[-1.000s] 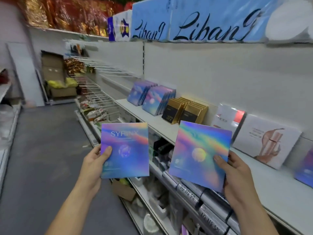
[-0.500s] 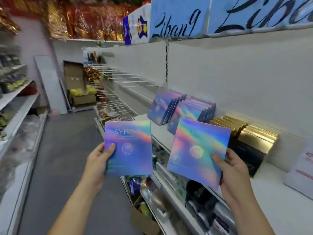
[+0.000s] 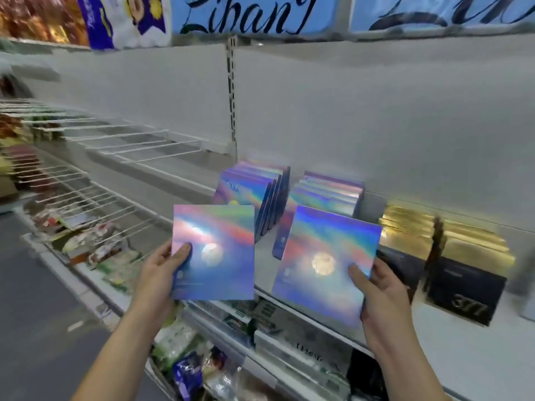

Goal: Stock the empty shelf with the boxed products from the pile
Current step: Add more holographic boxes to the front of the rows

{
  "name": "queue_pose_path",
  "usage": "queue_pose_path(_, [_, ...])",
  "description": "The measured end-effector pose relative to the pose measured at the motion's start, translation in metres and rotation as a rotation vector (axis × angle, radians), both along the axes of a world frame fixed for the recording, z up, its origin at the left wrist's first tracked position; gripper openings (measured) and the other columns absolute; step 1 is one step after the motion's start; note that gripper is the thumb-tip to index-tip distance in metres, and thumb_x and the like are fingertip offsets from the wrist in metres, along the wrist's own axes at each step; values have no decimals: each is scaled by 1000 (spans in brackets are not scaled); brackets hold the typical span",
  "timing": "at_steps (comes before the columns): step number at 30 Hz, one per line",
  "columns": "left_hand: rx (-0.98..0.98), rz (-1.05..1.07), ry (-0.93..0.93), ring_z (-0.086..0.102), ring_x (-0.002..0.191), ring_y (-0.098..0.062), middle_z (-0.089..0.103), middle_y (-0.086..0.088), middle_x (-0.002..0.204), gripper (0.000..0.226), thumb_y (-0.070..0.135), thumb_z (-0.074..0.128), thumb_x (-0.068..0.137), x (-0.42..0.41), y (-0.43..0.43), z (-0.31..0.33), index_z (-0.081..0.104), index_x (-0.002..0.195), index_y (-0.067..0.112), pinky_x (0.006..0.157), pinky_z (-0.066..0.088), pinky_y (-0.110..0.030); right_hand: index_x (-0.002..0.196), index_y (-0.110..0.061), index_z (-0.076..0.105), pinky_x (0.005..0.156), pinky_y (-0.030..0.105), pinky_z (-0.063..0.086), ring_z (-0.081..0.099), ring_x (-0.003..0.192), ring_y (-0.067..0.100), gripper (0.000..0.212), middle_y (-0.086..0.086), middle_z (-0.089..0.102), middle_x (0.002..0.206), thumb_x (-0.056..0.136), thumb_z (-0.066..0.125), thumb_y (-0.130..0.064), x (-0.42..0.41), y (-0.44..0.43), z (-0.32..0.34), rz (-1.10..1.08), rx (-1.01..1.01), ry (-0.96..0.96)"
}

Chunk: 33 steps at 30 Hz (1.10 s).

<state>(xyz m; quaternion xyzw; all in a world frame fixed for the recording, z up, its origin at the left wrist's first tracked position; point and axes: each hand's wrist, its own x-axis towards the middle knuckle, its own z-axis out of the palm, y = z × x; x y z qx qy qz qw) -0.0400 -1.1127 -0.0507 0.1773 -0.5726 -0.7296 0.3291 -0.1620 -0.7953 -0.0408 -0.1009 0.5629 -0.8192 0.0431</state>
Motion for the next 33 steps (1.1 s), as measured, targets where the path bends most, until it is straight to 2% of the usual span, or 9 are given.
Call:
queue_pose_path(3, [-8, -114, -37, 76, 90, -25, 78, -7, 110, 73, 56, 89, 58, -27, -36, 1, 72, 117, 16, 77, 57, -38, 120, -9, 67, 71, 30, 61, 75, 96, 23, 28, 7, 76, 113, 95, 61, 1, 4, -21, 3, -71, 22, -12])
queue_pose_path(7, [-3, -168, -8, 75, 75, -15, 80, -2, 96, 14, 17, 65, 93, -64, -62, 0, 73, 105, 15, 64, 60, -28, 118, -10, 68, 76, 37, 62, 73, 104, 31, 36, 7, 76, 114, 83, 76, -16, 2, -41, 3, -194, 25, -13])
queue_pose_path(13, [-33, -154, -46, 73, 77, -21, 79, -6, 95, 13, 11, 65, 94, -101, -86, -3, 72, 105, 10, 87, 52, -45, 110, -21, 69, 67, 36, 62, 76, 94, 25, 70, 3, 77, 108, 52, 92, -51, -15, -57, 10, -250, 111, -22])
queue_pose_path(17, [-104, -124, -27, 69, 87, -25, 75, -13, 106, 14, 9, 66, 94, -116, -101, -6, 68, 106, 16, 89, 49, -45, 109, -29, 66, 63, 30, 62, 75, 93, 19, 24, 0, 75, 110, 90, 70, -15, -24, -66, 9, -278, 136, -27])
queue_pose_path(19, [-169, -137, -22, 67, 91, -23, 75, -9, 105, 14, 19, 71, 92, -125, -108, -7, 68, 106, 19, 88, 50, -40, 113, -29, 64, 62, 26, 61, 74, 92, 16, 26, -2, 73, 110, 93, 67, -12, -24, -70, 8, -329, 171, -2])
queue_pose_path(22, [-291, -179, -15, 68, 92, -14, 76, 1, 105, 44, 41, 74, 80, -138, -114, -9, 68, 116, 17, 81, 55, -26, 123, -28, 59, 58, 20, 58, 69, 97, 10, 33, -3, 68, 115, 93, 68, -19, -21, -79, 6, -479, 311, 45])
queue_pose_path(26, [-345, -206, 9, 69, 95, -16, 77, 4, 102, 36, 37, 67, 83, -159, -124, -16, 68, 115, 22, 78, 55, -20, 139, -22, 56, 66, 23, 51, 62, 105, 19, 49, 6, 59, 123, 92, 70, -25, -21, -89, -1, -688, 533, 98])
queue_pose_path(30, [-363, -196, 45, 69, 91, -1, 75, 16, 100, 29, 53, 64, 76, -168, -126, -17, 70, 104, 45, 80, 56, -24, 136, -17, 60, 76, 29, 48, 60, 106, 24, 45, 11, 60, 121, 92, 72, -20, -24, -93, -6, -737, 548, 105])
queue_pose_path(33, [-376, -207, 47, 69, 102, -20, 74, 2, 105, 33, 53, 65, 79, -175, -131, -19, 69, 110, 42, 91, 56, -48, 133, -17, 62, 85, 34, 52, 63, 109, 28, 41, 12, 62, 124, 93, 71, -15, -29, -101, -9, -777, 444, 61])
